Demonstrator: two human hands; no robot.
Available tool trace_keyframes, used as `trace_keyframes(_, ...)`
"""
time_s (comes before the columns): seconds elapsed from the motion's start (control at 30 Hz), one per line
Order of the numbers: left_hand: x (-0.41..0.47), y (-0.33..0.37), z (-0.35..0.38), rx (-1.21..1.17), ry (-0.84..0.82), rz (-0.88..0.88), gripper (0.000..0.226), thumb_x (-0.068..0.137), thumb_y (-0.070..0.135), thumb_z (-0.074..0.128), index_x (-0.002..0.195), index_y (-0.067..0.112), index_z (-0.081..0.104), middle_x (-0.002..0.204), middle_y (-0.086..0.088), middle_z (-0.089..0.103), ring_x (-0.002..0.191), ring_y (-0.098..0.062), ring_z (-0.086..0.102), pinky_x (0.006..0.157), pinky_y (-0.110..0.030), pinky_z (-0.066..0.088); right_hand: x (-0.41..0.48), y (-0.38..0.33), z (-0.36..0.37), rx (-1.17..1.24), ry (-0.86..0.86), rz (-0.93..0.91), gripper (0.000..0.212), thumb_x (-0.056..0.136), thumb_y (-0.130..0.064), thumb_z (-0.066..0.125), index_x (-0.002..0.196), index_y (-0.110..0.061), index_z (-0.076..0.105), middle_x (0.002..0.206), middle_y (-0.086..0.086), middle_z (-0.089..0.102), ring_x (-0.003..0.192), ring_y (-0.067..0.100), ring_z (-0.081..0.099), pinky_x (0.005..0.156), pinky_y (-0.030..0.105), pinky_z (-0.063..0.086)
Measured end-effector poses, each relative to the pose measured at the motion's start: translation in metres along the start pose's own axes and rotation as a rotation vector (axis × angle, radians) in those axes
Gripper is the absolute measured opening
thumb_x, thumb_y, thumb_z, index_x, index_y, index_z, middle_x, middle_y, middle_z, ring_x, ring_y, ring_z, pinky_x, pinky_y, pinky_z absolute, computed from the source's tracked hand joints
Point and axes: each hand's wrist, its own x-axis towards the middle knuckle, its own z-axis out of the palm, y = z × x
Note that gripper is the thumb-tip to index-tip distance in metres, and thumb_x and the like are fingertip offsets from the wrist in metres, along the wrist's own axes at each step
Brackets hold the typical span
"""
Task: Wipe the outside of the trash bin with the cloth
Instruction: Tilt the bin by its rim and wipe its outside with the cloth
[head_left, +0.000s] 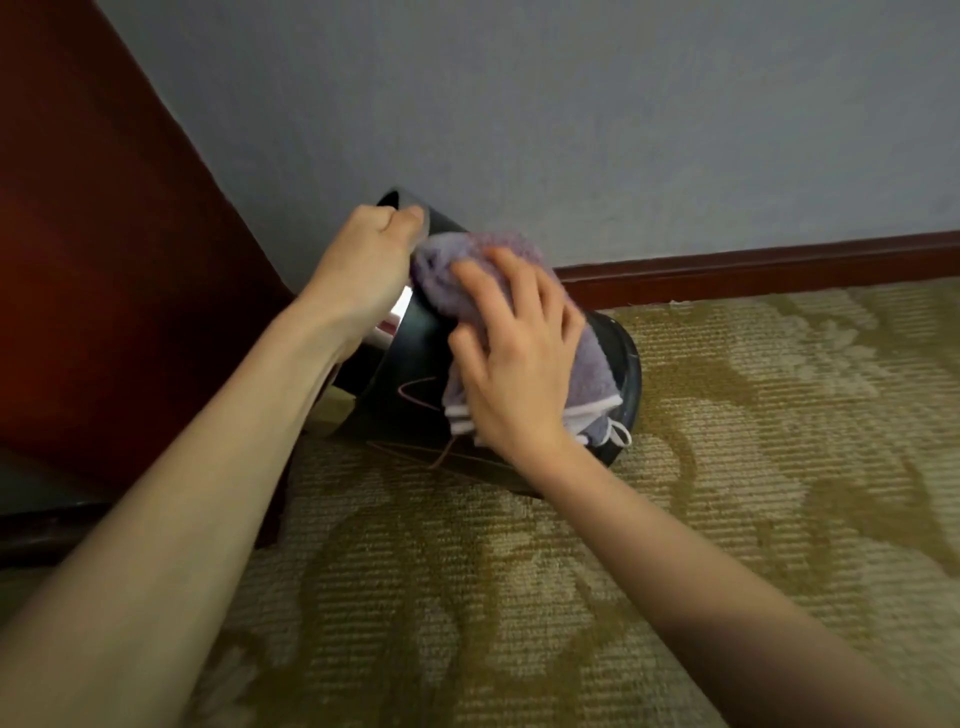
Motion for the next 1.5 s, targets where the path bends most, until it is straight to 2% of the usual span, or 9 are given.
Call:
trace_keyframes(0.17,-0.004,0.004,0.002,0.025,0.025,-0.011,0.047,0.098,0.026,0.042,0.054,0.018,0.031,0.055,0.004,0.030,0.045,-0.004,0.032,0.039,-0.017,0.025,0.050,0.010,0.003,0.090,-0.118,0.178,0.035,0.086,-0.030,0.043,0.118,-0.028,0.057,0.118,-0.002,0.057,0.107,0.022,0.047,0.083,0.037,0.027)
trace_keyframes(0.33,-0.013,0.001,0.000,-0.004,-0.006,-0.009,0.044,0.100,0.027,0.040,0.058,0.020,0.029,0.061,0.004,0.029,0.056,-0.010,0.029,0.056,-0.021,0.030,0.089,0.035,0.008,0.134,-0.376,0.351,0.030,0.086,-0.033,0.042,0.109,-0.031,0.061,0.116,0.007,0.064,0.110,0.033,0.053,0.085,0.042,0.032)
trace_keyframes(0.43,-0.016,0.002,0.000,0.019,-0.007,0.005,0.042,0.101,0.027,0.038,0.060,0.020,0.031,0.061,0.004,0.031,0.055,-0.009,0.030,0.043,-0.017,0.025,0.093,0.043,0.006,0.145,-0.423,0.403,0.032,0.086,-0.033,0.044,0.111,-0.030,0.062,0.117,0.009,0.065,0.111,0.035,0.054,0.090,0.042,0.038)
trace_keyframes(0.63,-0.022,0.005,0.008,0.009,-0.067,0.035,0.038,0.101,0.033,0.035,0.071,0.012,0.042,0.063,0.001,0.036,0.061,-0.016,0.036,0.059,-0.032,0.028,0.074,0.059,-0.006,0.208,-0.333,0.420,0.035,0.081,-0.034,0.044,0.110,-0.026,0.063,0.109,0.008,0.068,0.105,0.032,0.057,0.094,0.049,0.042)
trace_keyframes(0.8,-0.018,0.005,0.008,0.019,-0.074,0.010,0.044,0.101,0.035,0.033,0.066,0.012,0.043,0.064,0.003,0.039,0.057,-0.009,0.039,0.057,-0.029,0.032,0.045,0.088,-0.018,0.183,-0.256,0.465,0.031,0.087,-0.026,0.049,0.116,-0.023,0.061,0.116,0.009,0.065,0.109,0.033,0.055,0.095,0.050,0.040)
trace_keyframes(0.93,-0.015,0.003,0.007,0.035,-0.073,0.000,0.043,0.101,0.036,0.034,0.061,0.020,0.030,0.058,0.006,0.028,0.039,0.000,0.031,0.051,-0.025,0.026,0.025,0.093,-0.020,0.149,-0.178,0.472,0.034,0.089,-0.023,0.048,0.121,-0.021,0.059,0.123,0.006,0.060,0.112,0.030,0.051,0.099,0.048,0.036)
trace_keyframes(1.27,-0.007,-0.008,-0.008,0.031,-0.059,-0.044,0.038,0.101,0.038,0.033,0.092,0.011,0.057,0.087,-0.009,0.048,0.080,-0.017,0.046,0.061,-0.030,0.031,-0.036,0.044,-0.009,0.083,0.035,0.386,0.043,0.080,-0.022,0.046,0.122,-0.026,0.055,0.130,-0.004,0.052,0.119,0.018,0.038,0.100,0.039,0.024)
trace_keyframes(1.4,-0.016,-0.010,-0.010,0.028,0.000,-0.044,0.043,0.101,0.037,0.035,0.082,0.003,0.056,0.075,-0.008,0.048,0.067,-0.016,0.045,0.060,-0.031,0.031,-0.026,0.054,-0.015,0.086,-0.036,0.329,0.038,0.082,-0.019,0.049,0.119,-0.025,0.054,0.125,-0.004,0.052,0.112,0.020,0.040,0.091,0.037,0.026)
trace_keyframes(1.5,-0.026,-0.008,-0.006,0.021,-0.006,-0.023,0.044,0.100,0.037,0.036,0.083,0.002,0.057,0.069,-0.004,0.048,0.062,-0.014,0.046,0.059,-0.030,0.035,-0.005,0.069,-0.022,0.158,-0.037,0.441,0.031,0.087,-0.016,0.047,0.116,-0.022,0.056,0.119,-0.002,0.056,0.108,0.023,0.045,0.090,0.037,0.026)
